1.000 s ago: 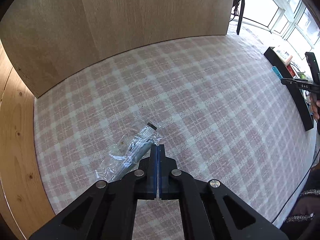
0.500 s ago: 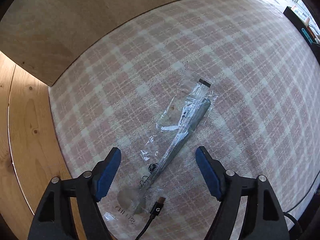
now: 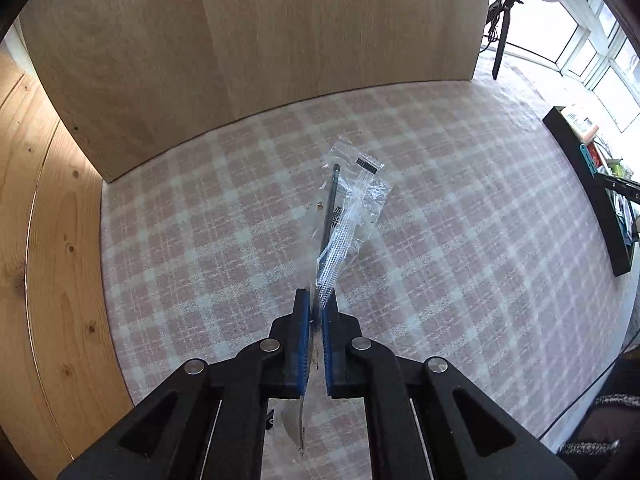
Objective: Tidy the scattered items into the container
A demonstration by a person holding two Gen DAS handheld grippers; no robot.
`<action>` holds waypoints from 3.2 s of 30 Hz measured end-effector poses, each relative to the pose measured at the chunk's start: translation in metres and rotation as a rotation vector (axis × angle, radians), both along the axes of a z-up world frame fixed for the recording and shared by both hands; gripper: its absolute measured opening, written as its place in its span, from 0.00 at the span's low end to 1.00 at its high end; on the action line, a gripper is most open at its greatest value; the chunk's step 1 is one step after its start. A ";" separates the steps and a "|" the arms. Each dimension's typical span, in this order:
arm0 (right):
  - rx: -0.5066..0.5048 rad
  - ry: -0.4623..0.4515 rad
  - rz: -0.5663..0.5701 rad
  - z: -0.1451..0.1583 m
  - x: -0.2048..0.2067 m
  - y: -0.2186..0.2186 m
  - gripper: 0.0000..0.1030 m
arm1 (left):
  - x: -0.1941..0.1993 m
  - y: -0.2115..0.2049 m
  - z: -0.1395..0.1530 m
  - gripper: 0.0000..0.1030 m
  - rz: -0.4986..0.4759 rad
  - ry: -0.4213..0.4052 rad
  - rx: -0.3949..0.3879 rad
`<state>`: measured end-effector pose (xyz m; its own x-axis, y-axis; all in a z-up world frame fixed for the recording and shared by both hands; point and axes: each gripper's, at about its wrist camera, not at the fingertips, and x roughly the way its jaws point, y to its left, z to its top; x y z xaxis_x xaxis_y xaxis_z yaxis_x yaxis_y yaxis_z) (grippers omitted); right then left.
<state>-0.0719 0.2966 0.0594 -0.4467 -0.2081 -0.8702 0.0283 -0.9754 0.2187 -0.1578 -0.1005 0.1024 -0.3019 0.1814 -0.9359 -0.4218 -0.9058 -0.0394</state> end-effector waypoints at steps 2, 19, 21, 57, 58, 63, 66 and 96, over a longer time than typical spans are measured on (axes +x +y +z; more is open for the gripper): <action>-0.015 0.016 -0.004 0.005 0.002 0.006 0.08 | -0.001 0.021 0.019 0.05 -0.013 0.033 0.041; -0.050 0.176 -0.206 0.076 0.102 0.200 0.08 | 0.089 0.309 0.053 0.05 -0.361 0.078 0.398; -0.024 0.169 -0.221 0.079 0.105 0.239 0.08 | 0.100 0.340 0.056 0.05 -0.358 0.070 0.419; -0.004 0.170 0.005 0.100 0.083 0.293 0.47 | 0.155 0.401 0.075 0.76 0.047 0.266 0.110; -0.006 0.180 0.013 0.104 0.087 0.282 0.48 | 0.157 0.391 0.078 0.76 0.055 0.268 0.119; -0.029 0.201 0.037 0.114 0.098 0.219 0.51 | 0.169 0.332 0.092 0.76 0.120 0.298 0.113; -0.021 0.212 0.062 0.118 0.101 0.175 0.52 | 0.173 0.300 0.097 0.76 0.133 0.325 0.081; 0.037 0.136 0.135 0.062 0.078 -0.042 0.55 | 0.140 0.133 0.052 0.76 0.243 0.242 0.110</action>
